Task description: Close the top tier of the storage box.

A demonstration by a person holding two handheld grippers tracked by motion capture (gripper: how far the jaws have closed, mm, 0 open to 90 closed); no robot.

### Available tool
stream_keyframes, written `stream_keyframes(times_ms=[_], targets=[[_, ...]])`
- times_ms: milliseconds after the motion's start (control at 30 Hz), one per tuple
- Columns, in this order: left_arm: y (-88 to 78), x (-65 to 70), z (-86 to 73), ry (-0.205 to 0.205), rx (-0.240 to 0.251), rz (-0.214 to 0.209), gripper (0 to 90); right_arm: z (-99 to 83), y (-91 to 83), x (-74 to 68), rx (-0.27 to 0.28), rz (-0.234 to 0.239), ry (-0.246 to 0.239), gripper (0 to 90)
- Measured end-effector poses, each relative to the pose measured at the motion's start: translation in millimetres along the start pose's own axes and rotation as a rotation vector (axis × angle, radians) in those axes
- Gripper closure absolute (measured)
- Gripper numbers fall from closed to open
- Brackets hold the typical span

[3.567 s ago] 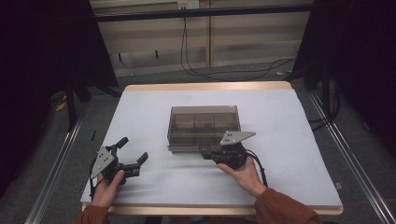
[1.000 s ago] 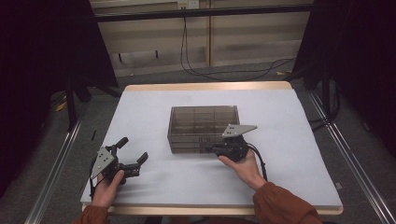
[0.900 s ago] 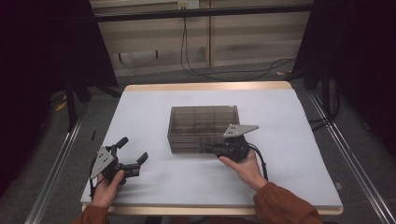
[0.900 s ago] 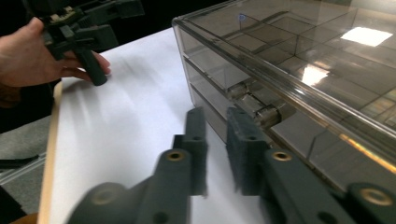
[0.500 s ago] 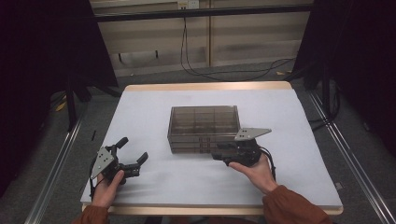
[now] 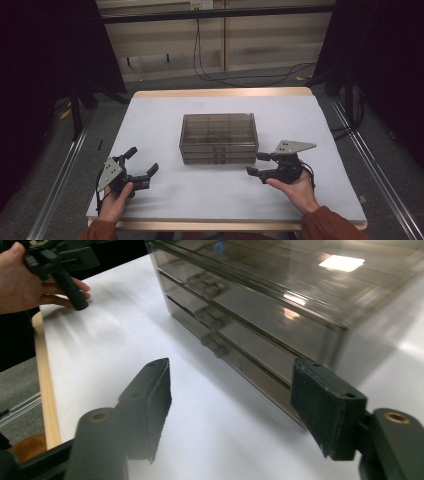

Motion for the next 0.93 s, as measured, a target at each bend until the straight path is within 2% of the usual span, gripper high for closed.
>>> stream_keyframes(times_ms=[100, 167, 300, 467, 633, 767, 933], targets=[[-0.5, -0.3, 0.2, 0.013, 0.000, -0.001, 1.2, -4.7, -9.7, 6.6, -0.003, -0.023, 0.023, 28.1], [0.0, 0.4, 0.0, 0.000, 0.009, 0.000, 1.1, -8.2, -15.0, 9.9, -0.006, -0.040, 0.027, 27.5], [-0.2, 0.1, 0.0, 0.001, 0.006, 0.001, 1.2, -16.5, -24.4, 15.7, -0.005, -0.064, 0.043, 25.4], [-0.3, -0.4, 0.1, 0.005, 0.001, 0.002, 1.1, -24.3, -41.1, 25.8, 0.025, -0.126, 0.053, 22.3], [-0.5, -0.5, 0.1, 0.003, 0.002, 0.000, 1.1, -32.0, -58.7, 38.7, 0.053, -0.201, 0.091, 20.3], [0.3, 0.0, -0.1, -0.006, 0.002, 0.005, 1.1, -37.0, -64.5, 42.9, 0.049, -0.242, 0.094, 18.0], [-0.2, -0.9, 0.1, 0.001, 0.001, 0.003, 1.1, -44.0, -61.6, 48.2, -0.004, -0.275, 0.065, 15.4]])
Point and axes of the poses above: each handheld gripper's, and its own axes: y roughly forward along the jaws, z roughly out of its top, x roughly to its right, the point moved 1 cm from there along y, roughly forward along the jaws, and after that the axes turned 8 degrees about x, right-handed, at the moved point
